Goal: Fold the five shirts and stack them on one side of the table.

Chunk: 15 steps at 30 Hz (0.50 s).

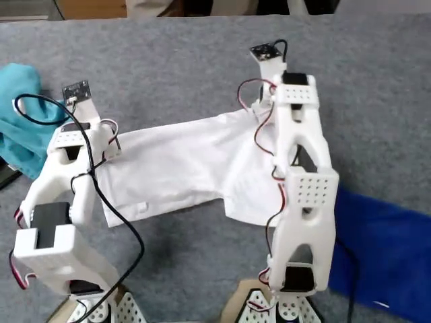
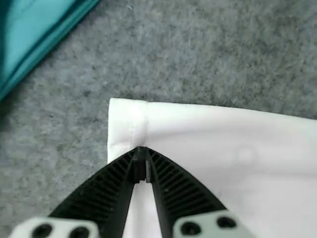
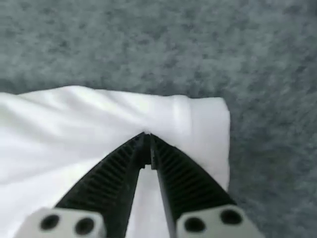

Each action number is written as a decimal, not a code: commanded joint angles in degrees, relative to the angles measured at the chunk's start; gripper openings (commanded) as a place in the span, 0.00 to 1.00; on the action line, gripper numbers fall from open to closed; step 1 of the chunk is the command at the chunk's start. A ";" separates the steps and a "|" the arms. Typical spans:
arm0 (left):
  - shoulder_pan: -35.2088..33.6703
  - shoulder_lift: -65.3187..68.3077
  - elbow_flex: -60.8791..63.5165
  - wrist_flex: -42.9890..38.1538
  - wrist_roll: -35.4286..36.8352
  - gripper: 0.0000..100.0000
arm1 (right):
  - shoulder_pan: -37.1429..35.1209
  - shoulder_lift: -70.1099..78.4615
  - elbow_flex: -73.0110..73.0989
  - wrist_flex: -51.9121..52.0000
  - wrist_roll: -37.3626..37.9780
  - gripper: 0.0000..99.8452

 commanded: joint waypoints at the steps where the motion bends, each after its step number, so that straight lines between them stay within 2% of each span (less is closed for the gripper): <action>1: -1.58 0.57 -2.81 1.85 0.26 0.02 | 3.56 4.62 -11.74 4.75 3.69 0.01; 8: 0.18 -2.77 -3.08 2.73 0.26 0.02 | 1.54 7.60 -30.29 19.08 5.98 0.00; 12: 2.99 -10.51 -7.74 9.49 0.26 0.02 | 1.10 7.60 -42.07 24.88 6.15 0.00; 15: 3.34 -14.20 -11.60 11.08 0.26 0.02 | 1.01 7.78 -46.81 27.43 6.15 0.00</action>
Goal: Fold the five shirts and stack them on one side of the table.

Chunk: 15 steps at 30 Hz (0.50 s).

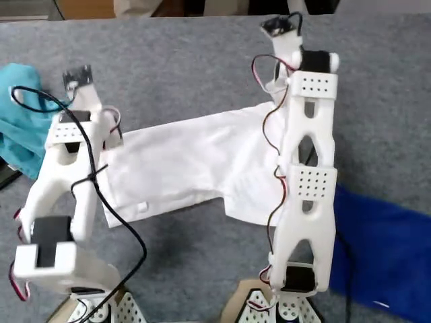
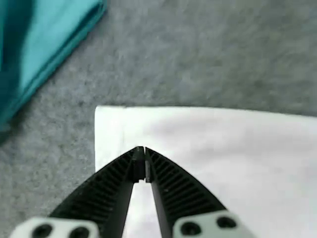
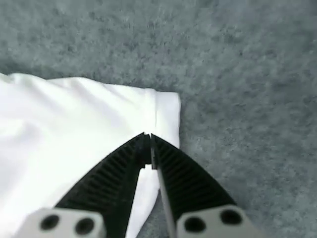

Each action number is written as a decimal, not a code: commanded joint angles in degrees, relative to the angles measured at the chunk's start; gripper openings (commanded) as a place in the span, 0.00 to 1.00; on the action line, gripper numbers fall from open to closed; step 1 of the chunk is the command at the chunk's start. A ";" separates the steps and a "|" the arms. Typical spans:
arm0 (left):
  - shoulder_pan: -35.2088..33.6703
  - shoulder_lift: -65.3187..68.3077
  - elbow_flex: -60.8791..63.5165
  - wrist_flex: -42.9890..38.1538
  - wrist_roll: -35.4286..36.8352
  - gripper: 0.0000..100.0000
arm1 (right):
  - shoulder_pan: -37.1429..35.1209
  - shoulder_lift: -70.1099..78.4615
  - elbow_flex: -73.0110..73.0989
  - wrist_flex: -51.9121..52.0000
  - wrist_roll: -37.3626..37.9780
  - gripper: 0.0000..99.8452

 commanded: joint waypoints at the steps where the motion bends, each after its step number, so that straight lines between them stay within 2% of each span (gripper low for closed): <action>1: 0.18 -5.32 -6.33 1.23 0.26 0.02 | -0.75 0.22 -5.67 1.76 0.53 0.00; 9: -0.88 8.75 -8.88 -7.65 -2.55 0.02 | -0.40 10.07 -2.77 -4.40 0.62 0.00; 15: -6.07 22.81 -16.79 -2.64 -2.37 0.02 | 0.40 13.14 -5.41 -5.01 2.90 0.00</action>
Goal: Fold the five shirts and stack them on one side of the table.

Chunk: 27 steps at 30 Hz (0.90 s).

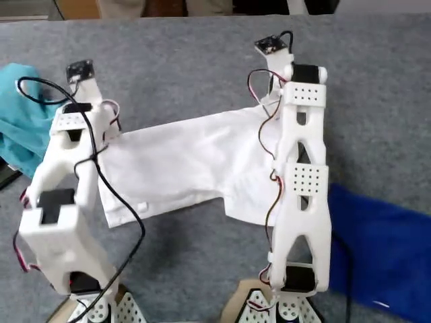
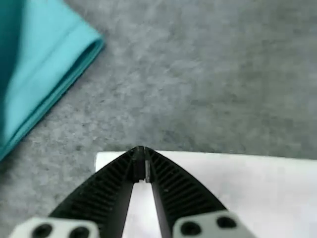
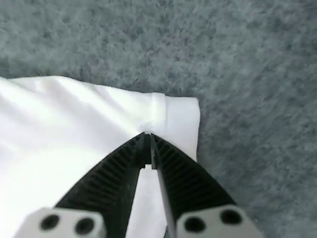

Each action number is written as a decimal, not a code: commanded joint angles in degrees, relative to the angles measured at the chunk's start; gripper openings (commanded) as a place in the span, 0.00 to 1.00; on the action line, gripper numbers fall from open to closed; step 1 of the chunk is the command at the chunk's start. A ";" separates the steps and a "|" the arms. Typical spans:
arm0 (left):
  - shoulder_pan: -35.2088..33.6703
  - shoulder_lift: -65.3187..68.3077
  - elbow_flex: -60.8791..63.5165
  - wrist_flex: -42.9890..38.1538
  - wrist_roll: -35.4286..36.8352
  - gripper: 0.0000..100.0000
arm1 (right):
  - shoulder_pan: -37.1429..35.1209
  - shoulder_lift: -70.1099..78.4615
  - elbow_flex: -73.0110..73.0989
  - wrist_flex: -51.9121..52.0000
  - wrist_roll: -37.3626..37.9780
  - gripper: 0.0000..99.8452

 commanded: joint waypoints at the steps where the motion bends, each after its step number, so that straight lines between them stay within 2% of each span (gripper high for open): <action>1: -4.22 5.14 -7.91 3.78 -0.09 0.02 | 0.92 0.31 -3.03 -1.14 1.58 0.00; 7: -6.59 9.27 -15.91 9.85 0.18 0.02 | 2.59 1.01 -2.95 -2.64 2.02 0.00; 10: -4.75 8.84 -18.02 11.87 0.18 0.02 | 1.80 -0.04 -4.62 -0.70 2.11 0.00; 15: -0.70 3.38 -23.91 19.34 0.09 0.02 | -0.22 -4.79 -13.93 8.79 4.66 0.00; 18: 1.67 -1.89 -24.53 22.68 -1.49 0.02 | -0.57 -9.80 -12.00 9.85 5.63 0.00; 22: 4.92 -10.86 -17.76 25.49 -5.54 0.02 | -0.48 -17.98 -4.70 9.93 5.98 0.00; 25: 5.80 -20.53 -5.71 23.56 -7.30 0.02 | -0.66 -25.71 4.88 9.93 6.07 0.00; 27: 5.63 -27.91 5.10 19.34 -8.00 0.02 | -1.01 -31.52 12.35 9.85 6.07 0.00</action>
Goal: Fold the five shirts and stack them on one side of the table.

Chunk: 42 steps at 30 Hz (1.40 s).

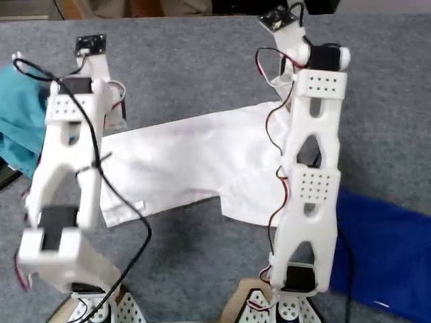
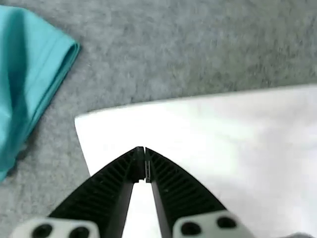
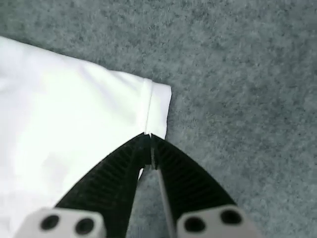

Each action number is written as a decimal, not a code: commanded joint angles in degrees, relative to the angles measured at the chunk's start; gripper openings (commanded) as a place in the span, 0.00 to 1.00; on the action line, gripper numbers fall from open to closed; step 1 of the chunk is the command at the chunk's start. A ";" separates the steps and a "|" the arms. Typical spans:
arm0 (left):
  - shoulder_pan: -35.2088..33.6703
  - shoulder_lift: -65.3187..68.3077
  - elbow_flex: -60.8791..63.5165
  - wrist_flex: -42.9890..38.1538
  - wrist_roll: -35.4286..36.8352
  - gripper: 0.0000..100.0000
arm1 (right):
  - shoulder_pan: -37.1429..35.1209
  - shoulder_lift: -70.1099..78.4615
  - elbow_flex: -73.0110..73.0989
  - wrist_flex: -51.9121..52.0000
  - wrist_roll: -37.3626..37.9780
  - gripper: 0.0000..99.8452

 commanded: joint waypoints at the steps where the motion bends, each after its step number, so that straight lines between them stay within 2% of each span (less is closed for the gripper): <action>1: -0.09 -15.43 18.20 -6.68 -1.76 0.02 | -1.54 -14.20 12.18 1.05 0.53 0.00; 5: 0.26 -28.62 39.12 -16.00 -3.69 0.02 | -2.77 -24.31 27.47 0.70 0.62 0.00; 8: 0.35 -33.19 49.49 -20.92 -3.34 0.02 | -3.47 -29.49 40.22 -2.02 0.53 0.00; 16: 0.44 -31.25 56.09 -21.54 -3.25 0.02 | -3.56 -38.99 77.23 -23.91 0.26 0.00; 21: 2.02 -31.60 60.48 -21.63 -3.78 0.02 | -3.47 -38.81 90.77 -35.25 0.44 0.00; 26: 2.64 -31.60 61.63 -21.45 -4.13 0.02 | -0.84 -34.42 89.01 -36.31 0.44 0.00; 34: 2.02 -31.69 58.11 -12.48 -8.97 0.02 | 6.46 -24.48 77.93 -33.05 3.69 0.00; 38: 2.02 -31.87 55.82 -9.85 -9.23 0.02 | 6.46 -23.78 73.54 -28.57 4.92 0.00; 42: 2.64 -36.53 53.10 -6.68 -8.97 0.02 | 4.09 -29.85 73.19 -25.58 6.42 0.00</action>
